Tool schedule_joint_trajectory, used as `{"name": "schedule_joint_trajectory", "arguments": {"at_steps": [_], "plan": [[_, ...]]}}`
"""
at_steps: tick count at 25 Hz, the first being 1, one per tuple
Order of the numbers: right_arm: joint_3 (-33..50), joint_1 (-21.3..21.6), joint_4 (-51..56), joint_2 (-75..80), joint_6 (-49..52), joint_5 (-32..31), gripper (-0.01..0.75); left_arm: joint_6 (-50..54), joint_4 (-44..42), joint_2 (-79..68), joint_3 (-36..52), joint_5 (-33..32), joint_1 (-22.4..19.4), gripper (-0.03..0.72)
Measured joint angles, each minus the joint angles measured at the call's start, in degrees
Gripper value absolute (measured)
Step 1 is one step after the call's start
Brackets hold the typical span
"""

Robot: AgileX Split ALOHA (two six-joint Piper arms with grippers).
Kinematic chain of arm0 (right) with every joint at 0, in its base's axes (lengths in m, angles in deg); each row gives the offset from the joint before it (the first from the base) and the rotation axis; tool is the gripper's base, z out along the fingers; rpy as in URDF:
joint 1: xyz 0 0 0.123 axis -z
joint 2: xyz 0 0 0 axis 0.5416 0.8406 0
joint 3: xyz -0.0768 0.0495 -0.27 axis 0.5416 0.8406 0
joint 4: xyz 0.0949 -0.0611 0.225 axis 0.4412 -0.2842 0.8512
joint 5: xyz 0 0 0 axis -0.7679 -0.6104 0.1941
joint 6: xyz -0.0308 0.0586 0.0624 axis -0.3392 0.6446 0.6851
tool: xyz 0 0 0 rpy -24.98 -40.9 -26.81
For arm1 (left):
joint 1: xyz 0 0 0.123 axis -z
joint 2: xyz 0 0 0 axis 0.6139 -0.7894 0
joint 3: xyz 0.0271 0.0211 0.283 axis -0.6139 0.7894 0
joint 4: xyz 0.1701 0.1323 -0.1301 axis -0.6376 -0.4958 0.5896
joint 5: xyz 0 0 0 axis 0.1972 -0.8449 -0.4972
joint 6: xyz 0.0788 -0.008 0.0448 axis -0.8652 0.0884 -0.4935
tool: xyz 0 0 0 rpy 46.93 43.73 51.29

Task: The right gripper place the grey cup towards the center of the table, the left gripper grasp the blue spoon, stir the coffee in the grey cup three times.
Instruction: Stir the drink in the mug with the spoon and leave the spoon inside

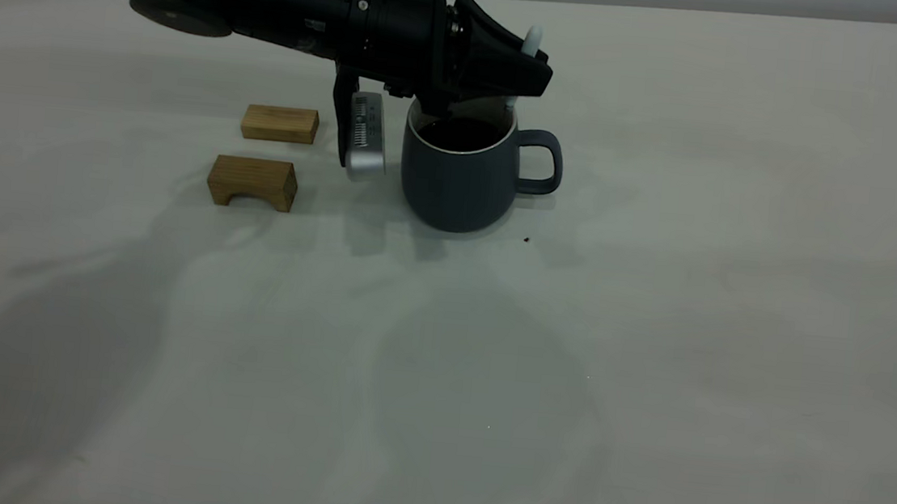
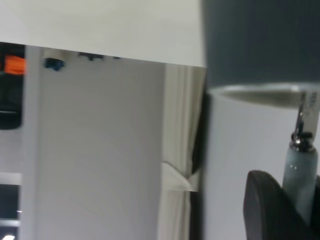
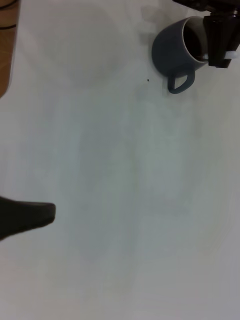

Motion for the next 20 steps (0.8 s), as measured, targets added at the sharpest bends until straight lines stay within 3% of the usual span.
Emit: {"name": "schedule_joint_trajectory", "arguments": {"at_steps": [14, 17, 20], "plan": [[0.0, 0.0, 0.0, 0.0, 0.0, 0.0, 0.555, 0.0, -7.1, 0.0, 0.0, -4.8, -2.0, 0.14], [0.0, 0.0, 0.0, 0.0, 0.0, 0.0, 0.555, 0.1, -8.4, 0.0, -0.1, -5.4, -2.7, 0.175], [0.0, 0.0, 0.0, 0.0, 0.0, 0.0, 0.555, 0.1, -9.5, 0.0, -0.1, -5.5, -2.9, 0.274]]}}
